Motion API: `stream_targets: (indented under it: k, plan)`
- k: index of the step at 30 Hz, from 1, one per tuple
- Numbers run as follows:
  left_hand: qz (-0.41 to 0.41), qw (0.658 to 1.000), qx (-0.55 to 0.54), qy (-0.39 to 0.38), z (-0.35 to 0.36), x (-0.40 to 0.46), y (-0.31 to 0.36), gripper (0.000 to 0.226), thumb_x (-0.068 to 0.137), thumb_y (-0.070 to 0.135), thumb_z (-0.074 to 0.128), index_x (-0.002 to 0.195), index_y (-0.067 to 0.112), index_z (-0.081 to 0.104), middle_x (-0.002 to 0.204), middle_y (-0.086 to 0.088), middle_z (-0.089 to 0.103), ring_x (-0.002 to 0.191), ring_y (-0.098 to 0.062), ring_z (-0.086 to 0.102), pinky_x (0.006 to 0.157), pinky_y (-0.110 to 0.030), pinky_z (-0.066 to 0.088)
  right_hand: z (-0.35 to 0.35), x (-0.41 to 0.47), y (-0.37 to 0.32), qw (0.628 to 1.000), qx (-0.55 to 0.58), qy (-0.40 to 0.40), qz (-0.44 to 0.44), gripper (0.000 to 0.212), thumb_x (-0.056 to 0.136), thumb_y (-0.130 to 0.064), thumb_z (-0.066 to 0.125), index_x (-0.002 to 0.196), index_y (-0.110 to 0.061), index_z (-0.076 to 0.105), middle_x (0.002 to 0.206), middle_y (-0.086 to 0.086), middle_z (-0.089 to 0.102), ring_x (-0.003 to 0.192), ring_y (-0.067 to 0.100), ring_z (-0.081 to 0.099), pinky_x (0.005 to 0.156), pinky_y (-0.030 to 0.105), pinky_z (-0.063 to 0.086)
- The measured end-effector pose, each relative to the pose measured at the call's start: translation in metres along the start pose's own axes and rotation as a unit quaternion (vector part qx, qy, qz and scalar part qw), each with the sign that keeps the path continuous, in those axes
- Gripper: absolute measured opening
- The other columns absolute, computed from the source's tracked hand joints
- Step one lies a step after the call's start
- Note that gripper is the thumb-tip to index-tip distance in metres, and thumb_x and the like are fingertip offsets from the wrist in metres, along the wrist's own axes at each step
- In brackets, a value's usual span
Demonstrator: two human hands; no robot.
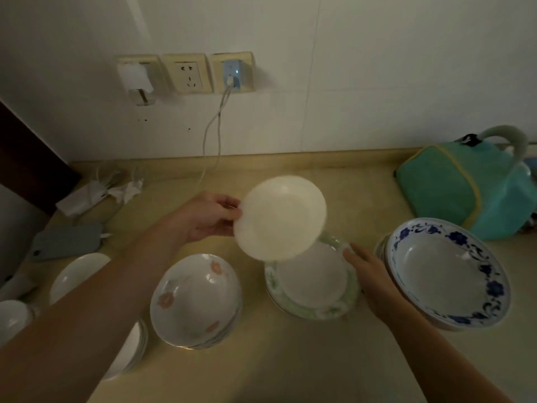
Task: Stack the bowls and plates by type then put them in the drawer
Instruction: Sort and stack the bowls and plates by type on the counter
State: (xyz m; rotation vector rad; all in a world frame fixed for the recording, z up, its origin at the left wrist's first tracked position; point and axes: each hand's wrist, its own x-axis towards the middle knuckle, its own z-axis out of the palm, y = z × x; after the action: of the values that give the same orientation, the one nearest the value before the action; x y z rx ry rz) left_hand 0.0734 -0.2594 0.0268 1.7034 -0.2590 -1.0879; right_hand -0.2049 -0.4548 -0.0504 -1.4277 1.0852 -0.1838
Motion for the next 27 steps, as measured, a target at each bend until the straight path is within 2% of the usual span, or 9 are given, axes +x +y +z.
stream_targets:
  k: [4, 7, 13, 16, 18, 21, 24, 26, 27]
  plan:
    - [0.016, 0.980, 0.197, -0.013, 0.061, 0.002, -0.014, 0.013, 0.089, -0.002, 0.069, 0.096, 0.008, 0.068, 0.090, -0.009, 0.069, 0.077, -0.020, 0.072, 0.060, -0.030, 0.061, -0.003, -0.004, 0.009, 0.998, 0.066, -0.015, 0.004, 0.048, 0.101, -0.049, 0.054, 0.142, -0.024, 0.057, 0.145, 0.004, 0.058, 0.132, 0.028, 0.054, 0.113, 0.058, 0.041]
    - [0.011, 0.957, 0.291, 0.003, 0.090, 0.008, -0.029, 0.011, 0.091, 0.001, 0.066, 0.094, 0.011, 0.068, 0.088, -0.006, 0.068, 0.083, -0.022, 0.071, 0.071, -0.038, 0.064, -0.005, -0.011, 0.011, 0.997, 0.073, -0.031, -0.005, 0.049, 0.099, -0.056, 0.051, 0.139, -0.028, 0.058, 0.139, 0.001, 0.062, 0.126, 0.027, 0.058, 0.109, 0.058, 0.045]
    - [0.043, 0.921, 0.379, 0.082, 0.107, 0.016, -0.043, 0.011, 0.087, 0.004, 0.070, 0.096, 0.010, 0.073, 0.087, -0.007, 0.072, 0.068, -0.018, 0.068, 0.056, -0.026, 0.056, -0.008, -0.015, 0.029, 0.996, 0.062, -0.060, 0.003, 0.049, 0.103, -0.034, 0.055, 0.150, -0.026, 0.045, 0.142, 0.001, 0.057, 0.128, 0.026, 0.055, 0.105, 0.056, 0.050]
    - [0.082, 0.885, 0.441, 0.122, 0.113, 0.016, -0.051, 0.015, 0.083, 0.012, 0.077, 0.097, 0.011, 0.077, 0.088, -0.005, 0.074, 0.069, -0.015, 0.062, 0.061, -0.024, 0.047, -0.007, -0.017, 0.036, 0.995, 0.071, -0.063, 0.021, 0.044, 0.104, -0.028, 0.054, 0.147, -0.027, 0.046, 0.137, 0.001, 0.059, 0.121, 0.025, 0.060, 0.095, 0.052, 0.057]
    - [0.101, 0.865, 0.471, 0.138, 0.115, 0.017, -0.055, 0.023, 0.081, 0.018, 0.081, 0.103, 0.010, 0.078, 0.087, -0.002, 0.070, 0.072, -0.015, 0.059, 0.063, -0.023, 0.043, -0.007, -0.018, 0.039, 0.994, 0.077, -0.075, 0.023, 0.039, 0.104, -0.026, 0.053, 0.142, -0.031, 0.048, 0.131, -0.001, 0.062, 0.113, 0.021, 0.064, 0.082, 0.042, 0.063]
    - [0.094, 0.857, 0.477, 0.168, 0.115, 0.017, -0.060, 0.046, 0.082, 0.026, 0.082, 0.123, 0.012, 0.069, 0.114, -0.008, 0.062, 0.100, -0.023, 0.060, 0.083, -0.033, 0.049, -0.008, -0.019, 0.039, 0.994, 0.074, -0.082, 0.026, 0.032, 0.104, -0.026, 0.052, 0.134, -0.036, 0.049, 0.122, -0.006, 0.064, 0.105, 0.018, 0.066, 0.061, 0.028, 0.061]
    - [0.066, 0.865, 0.459, 0.191, 0.118, 0.013, -0.066, 0.052, 0.089, 0.026, 0.074, 0.136, 0.012, 0.058, 0.130, -0.011, 0.057, 0.118, -0.029, 0.056, 0.100, -0.043, 0.048, -0.010, -0.017, 0.042, 0.993, 0.083, -0.081, 0.025, 0.035, 0.105, -0.026, 0.051, 0.139, -0.033, 0.048, 0.129, -0.002, 0.063, 0.112, 0.022, 0.064, 0.071, 0.035, 0.064]
    - [0.039, 0.873, 0.447, 0.191, 0.122, 0.008, -0.071, 0.045, 0.093, 0.024, 0.067, 0.135, 0.011, 0.059, 0.131, -0.011, 0.062, 0.116, -0.028, 0.059, 0.097, -0.040, 0.049, -0.010, -0.015, 0.046, 0.992, 0.097, -0.079, 0.026, 0.037, 0.106, -0.025, 0.050, 0.142, -0.031, 0.048, 0.135, 0.001, 0.061, 0.118, 0.025, 0.062, 0.085, 0.047, 0.062]
    - [0.026, 0.883, 0.427, 0.192, 0.125, 0.005, -0.075, 0.040, 0.094, 0.022, 0.064, 0.133, 0.011, 0.061, 0.128, -0.009, 0.065, 0.113, -0.027, 0.061, 0.091, -0.037, 0.050, -0.009, -0.015, 0.048, 0.991, 0.104, -0.080, 0.024, 0.037, 0.106, -0.025, 0.050, 0.142, -0.031, 0.048, 0.135, 0.001, 0.061, 0.118, 0.024, 0.062, 0.084, 0.046, 0.062]
